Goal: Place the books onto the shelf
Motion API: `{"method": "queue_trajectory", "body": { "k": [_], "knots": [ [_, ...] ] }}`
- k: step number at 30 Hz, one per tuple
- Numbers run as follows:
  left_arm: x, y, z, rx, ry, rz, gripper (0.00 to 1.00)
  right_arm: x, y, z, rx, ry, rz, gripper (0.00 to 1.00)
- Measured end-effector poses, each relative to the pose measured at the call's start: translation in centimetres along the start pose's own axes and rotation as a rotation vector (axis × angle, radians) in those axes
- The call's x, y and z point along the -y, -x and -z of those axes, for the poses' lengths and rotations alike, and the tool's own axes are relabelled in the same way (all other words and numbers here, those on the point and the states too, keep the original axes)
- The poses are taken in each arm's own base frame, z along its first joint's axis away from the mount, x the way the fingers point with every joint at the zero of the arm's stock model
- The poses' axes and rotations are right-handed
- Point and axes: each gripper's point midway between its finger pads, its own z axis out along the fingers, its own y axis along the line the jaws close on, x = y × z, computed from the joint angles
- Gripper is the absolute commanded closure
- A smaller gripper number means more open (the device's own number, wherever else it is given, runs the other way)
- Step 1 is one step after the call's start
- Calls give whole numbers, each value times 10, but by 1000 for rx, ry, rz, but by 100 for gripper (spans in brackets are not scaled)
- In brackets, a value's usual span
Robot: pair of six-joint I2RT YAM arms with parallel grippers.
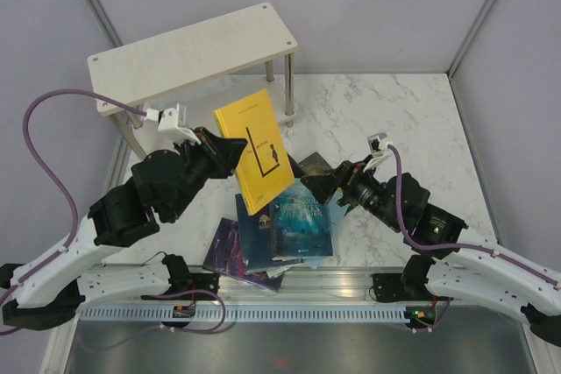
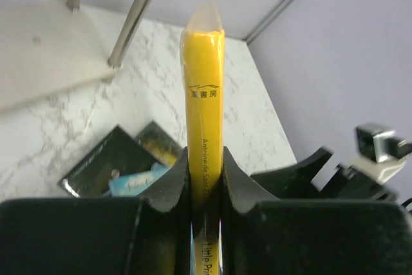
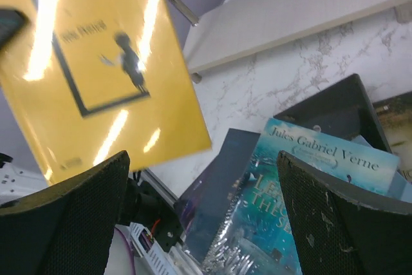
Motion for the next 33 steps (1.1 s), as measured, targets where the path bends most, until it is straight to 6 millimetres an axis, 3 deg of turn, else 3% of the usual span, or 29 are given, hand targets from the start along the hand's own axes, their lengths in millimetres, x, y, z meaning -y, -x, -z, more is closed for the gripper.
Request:
{"method": "queue_trajectory", "body": {
  "k": [3,7,12,16,20,24,29,33],
  "knots": [
    [22,31,-14,55,-17,-54,98,17,-19,3,-44,-41,0,2],
    [34,70,-54,88,-27,-82,98,27,-29,8,-67,-63,-4,2],
    [5,138,-113,120,2,-44,98,24,-22,16,-46,-44,-13,2],
    [-3,199,-155,175,-59,31,98,23,-20,19,-42,-40,-16,2],
    [-11,235,-194,186,-154,125,98,24,-22,20,-47,-44,-19,2],
    [-40,230,-237,121,-185,228,98,25,-22,23,-44,-44,-22,2],
    [-96,194,-290,-8,-138,368,92,27,-18,30,-33,-51,-22,2],
    [-117,178,-309,-69,-133,477,84,30,-18,32,-31,-63,-19,2]
  ]
}}
